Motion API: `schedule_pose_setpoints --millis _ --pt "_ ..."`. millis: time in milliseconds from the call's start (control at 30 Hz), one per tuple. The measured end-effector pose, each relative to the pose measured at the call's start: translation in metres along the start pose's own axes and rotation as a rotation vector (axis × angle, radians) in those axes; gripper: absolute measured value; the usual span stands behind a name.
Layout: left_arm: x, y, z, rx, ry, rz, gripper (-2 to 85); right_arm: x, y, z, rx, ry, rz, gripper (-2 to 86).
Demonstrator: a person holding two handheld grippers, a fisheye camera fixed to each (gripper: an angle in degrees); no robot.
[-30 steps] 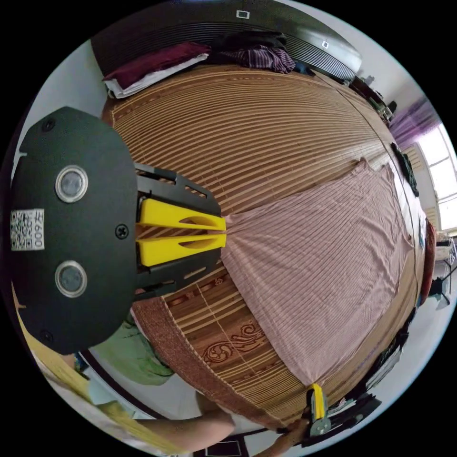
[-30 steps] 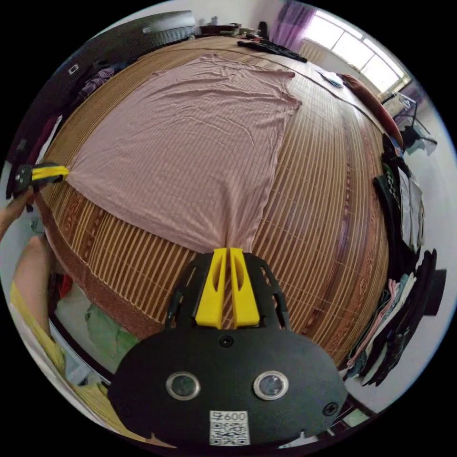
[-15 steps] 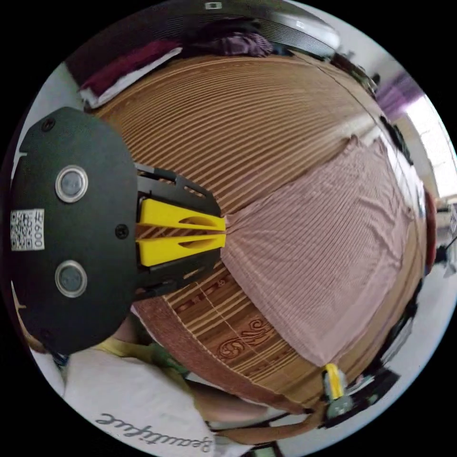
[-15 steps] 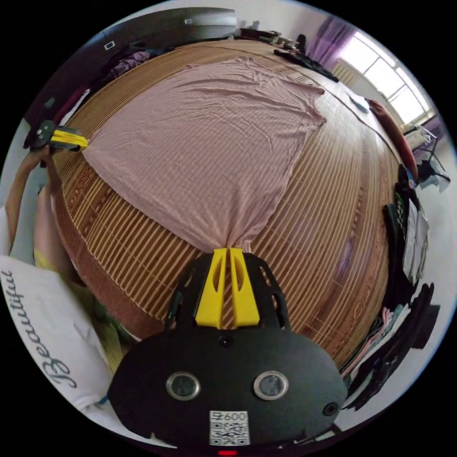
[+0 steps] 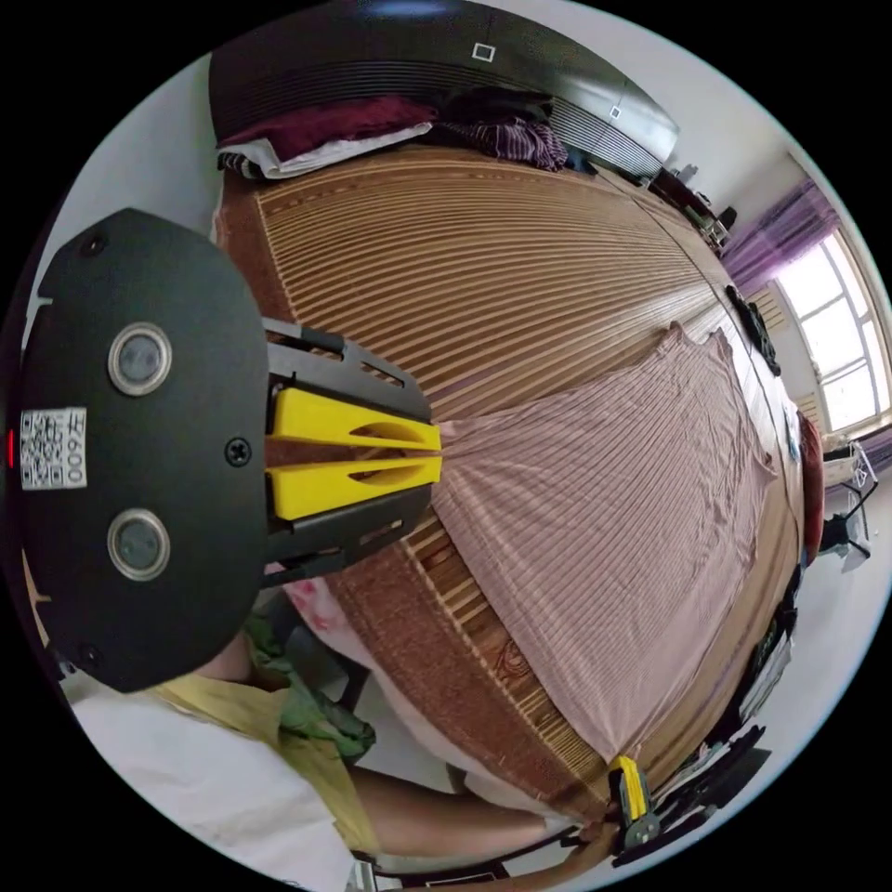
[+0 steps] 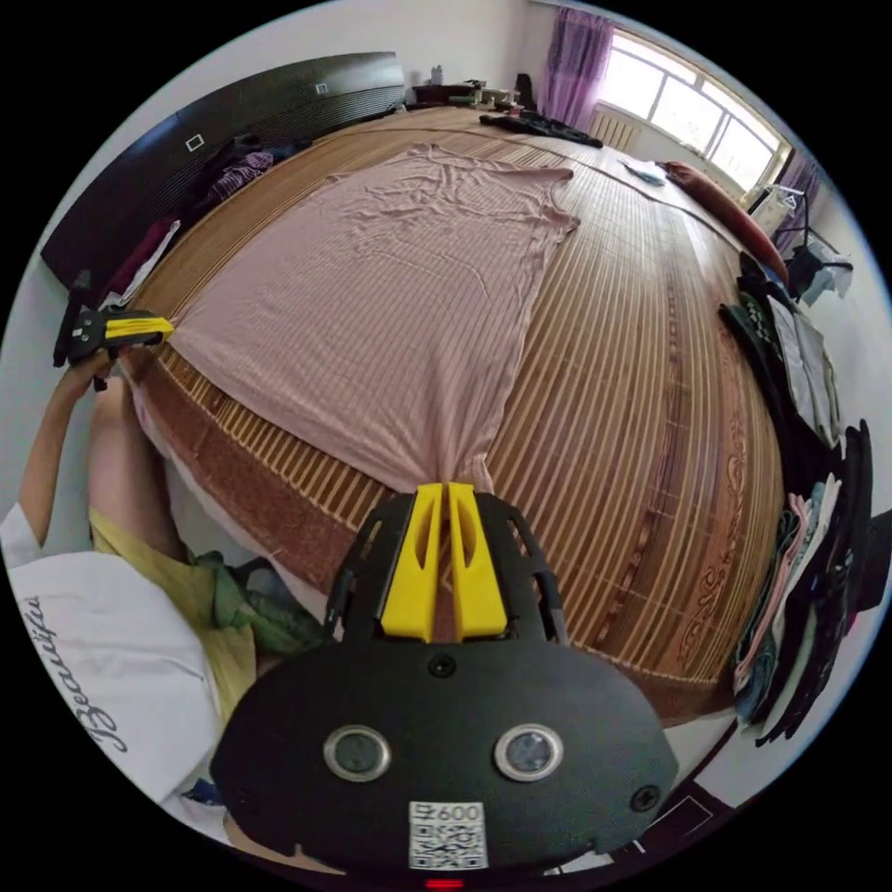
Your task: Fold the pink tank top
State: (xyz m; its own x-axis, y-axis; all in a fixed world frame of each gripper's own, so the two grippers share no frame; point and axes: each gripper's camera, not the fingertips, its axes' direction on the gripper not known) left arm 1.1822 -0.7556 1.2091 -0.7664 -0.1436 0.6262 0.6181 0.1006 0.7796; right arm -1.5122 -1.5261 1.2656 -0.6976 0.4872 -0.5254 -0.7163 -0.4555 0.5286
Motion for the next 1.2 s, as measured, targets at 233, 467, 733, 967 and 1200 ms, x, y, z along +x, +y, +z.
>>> schedule_pose_setpoints --millis 233,467,733,967,1200 --pt "-0.069 0.049 -0.032 0.022 0.237 -0.037 1.8 -0.002 0.056 -0.009 -0.003 -0.016 -0.122 -0.9" --pt "-0.107 0.095 -0.056 0.228 0.187 -0.340 2.0 -0.031 0.101 -0.032 0.469 0.194 0.138 -0.9" --pt "-0.158 0.110 -0.031 0.156 0.378 -0.351 2.5 -0.011 0.125 0.005 0.248 0.145 0.192 -0.4" --pt "-0.196 0.149 -0.039 0.303 0.581 -0.505 9.1 0.036 0.169 -0.022 0.434 -0.133 0.337 6.0" --pt "-0.215 0.199 -0.068 0.424 0.664 -0.641 14.2 0.048 0.190 -0.015 0.491 -0.273 0.416 7.5"
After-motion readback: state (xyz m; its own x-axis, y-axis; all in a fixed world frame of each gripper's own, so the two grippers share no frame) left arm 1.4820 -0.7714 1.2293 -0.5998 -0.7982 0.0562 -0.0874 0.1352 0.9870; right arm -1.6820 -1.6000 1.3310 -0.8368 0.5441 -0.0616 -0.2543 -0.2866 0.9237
